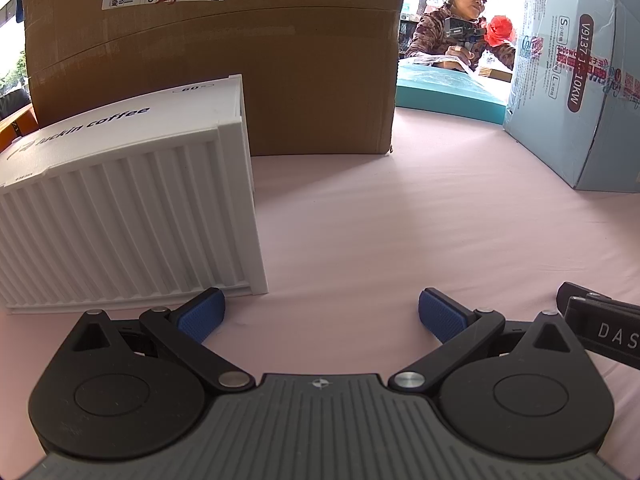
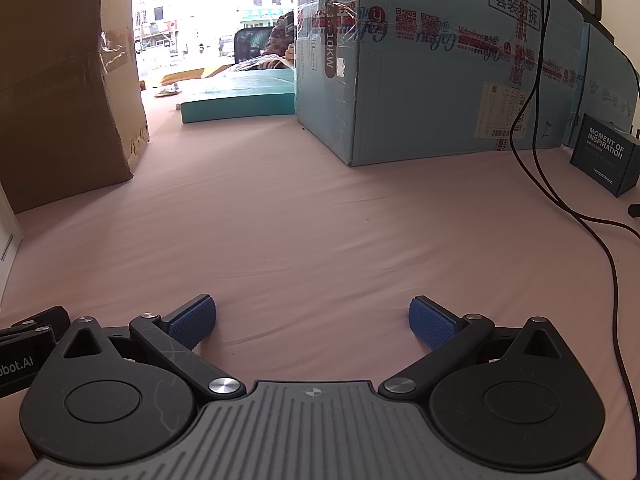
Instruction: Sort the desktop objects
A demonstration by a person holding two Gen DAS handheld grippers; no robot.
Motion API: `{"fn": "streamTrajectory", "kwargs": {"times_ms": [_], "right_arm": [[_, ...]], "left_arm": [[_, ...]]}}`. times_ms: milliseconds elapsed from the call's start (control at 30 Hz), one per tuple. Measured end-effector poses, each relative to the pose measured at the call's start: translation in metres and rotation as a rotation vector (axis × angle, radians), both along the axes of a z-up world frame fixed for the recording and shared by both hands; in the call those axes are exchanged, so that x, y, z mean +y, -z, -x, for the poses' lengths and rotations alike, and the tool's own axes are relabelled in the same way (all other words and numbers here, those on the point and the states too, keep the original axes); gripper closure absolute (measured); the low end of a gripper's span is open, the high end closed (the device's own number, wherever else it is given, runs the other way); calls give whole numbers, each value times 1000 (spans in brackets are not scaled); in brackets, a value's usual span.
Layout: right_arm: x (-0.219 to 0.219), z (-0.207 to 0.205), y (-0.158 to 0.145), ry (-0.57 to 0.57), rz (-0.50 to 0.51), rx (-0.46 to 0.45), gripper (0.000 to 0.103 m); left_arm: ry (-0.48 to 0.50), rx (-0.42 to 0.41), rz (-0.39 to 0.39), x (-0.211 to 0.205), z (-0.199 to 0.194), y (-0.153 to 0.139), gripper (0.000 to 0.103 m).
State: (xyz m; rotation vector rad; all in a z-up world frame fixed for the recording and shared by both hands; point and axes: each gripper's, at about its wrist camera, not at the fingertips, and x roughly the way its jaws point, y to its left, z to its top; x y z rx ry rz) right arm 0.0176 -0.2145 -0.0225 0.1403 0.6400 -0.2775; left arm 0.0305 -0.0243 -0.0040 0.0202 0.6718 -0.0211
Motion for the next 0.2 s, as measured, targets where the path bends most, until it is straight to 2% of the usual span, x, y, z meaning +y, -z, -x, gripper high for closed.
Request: {"fn": "streamTrajectory", "kwargs": {"times_ms": [200], "right_arm": [[0,0,0,0,0,-1,0]], "left_arm": [[0,-1,-2,0,0,0,0]]}}
